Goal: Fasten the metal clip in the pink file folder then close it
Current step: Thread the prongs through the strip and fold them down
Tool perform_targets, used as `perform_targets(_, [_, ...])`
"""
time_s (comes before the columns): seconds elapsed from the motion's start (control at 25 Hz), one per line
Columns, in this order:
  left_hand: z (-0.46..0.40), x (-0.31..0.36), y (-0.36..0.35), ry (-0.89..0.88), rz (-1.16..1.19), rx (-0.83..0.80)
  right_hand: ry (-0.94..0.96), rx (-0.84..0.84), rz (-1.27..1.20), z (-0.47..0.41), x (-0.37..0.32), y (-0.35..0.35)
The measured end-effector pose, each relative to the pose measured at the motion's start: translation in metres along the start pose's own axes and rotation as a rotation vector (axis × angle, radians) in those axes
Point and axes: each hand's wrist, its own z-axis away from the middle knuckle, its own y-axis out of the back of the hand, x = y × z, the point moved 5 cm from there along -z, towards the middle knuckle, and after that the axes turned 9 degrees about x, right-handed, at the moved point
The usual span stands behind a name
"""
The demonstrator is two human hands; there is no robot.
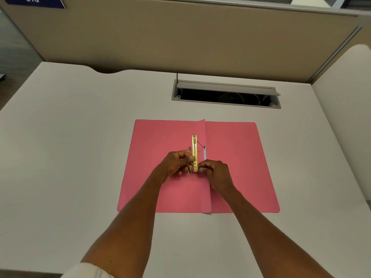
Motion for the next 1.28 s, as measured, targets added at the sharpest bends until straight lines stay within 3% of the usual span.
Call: perform_targets(1.28, [0.0,-0.001,-0.0027,-0.011,-0.015,0.012,0.051,0.014,0.003,-0.0021,-0.0006,-0.0026])
